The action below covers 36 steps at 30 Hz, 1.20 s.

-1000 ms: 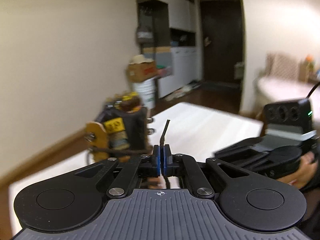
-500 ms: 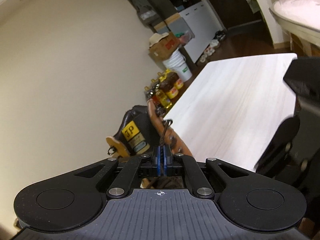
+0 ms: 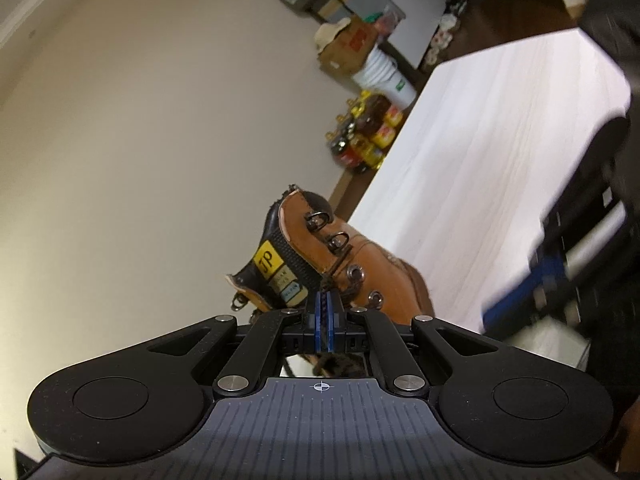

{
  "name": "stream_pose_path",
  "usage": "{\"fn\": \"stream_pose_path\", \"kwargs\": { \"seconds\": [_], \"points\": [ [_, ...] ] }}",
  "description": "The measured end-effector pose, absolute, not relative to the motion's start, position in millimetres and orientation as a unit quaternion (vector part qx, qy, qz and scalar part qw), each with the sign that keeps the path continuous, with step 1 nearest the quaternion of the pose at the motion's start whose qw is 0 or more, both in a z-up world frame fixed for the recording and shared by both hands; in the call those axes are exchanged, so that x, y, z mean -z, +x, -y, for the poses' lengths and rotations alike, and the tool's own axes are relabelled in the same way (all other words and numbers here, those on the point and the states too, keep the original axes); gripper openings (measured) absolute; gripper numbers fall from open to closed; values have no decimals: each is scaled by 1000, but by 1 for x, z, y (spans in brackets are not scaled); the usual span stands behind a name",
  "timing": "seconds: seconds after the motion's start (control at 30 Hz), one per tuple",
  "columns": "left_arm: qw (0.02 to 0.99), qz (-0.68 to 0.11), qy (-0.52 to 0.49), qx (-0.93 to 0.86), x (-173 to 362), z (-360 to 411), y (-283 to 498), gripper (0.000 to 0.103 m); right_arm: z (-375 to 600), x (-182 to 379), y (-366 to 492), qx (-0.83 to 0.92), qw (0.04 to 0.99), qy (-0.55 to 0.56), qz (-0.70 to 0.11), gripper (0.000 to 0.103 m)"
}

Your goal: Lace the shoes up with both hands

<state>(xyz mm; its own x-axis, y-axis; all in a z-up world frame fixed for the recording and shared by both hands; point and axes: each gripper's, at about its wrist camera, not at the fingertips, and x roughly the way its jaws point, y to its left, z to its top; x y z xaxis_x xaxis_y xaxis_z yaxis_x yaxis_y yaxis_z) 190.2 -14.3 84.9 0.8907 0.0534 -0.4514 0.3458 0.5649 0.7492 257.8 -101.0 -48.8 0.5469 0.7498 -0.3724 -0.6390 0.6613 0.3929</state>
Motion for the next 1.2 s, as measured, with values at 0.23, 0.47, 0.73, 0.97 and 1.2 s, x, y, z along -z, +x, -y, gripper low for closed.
{"fn": "stream_pose_path", "kwargs": {
  "seconds": [0.23, 0.47, 0.73, 0.97, 1.2],
  "points": [
    [857, -208, 465, 75, -83, 14, 171, 3, 118, 19, 272, -391, 891, 129, -191, 12],
    [866, -218, 440, 99, -83, 11, 165, 3, 129, 7, 286, -439, 854, 207, -189, 23],
    [870, -257, 406, 114, -79, 4, 173, 3, 131, 20, 290, -423, 840, 256, -222, 24],
    [874, -268, 386, 122, -76, -1, 172, 3, 122, 22, 286, -421, 841, 248, -235, 24],
    [877, -270, 377, 128, -77, -8, 168, 3, 119, 21, 280, -421, 840, 241, -242, 24]
  ]
}}
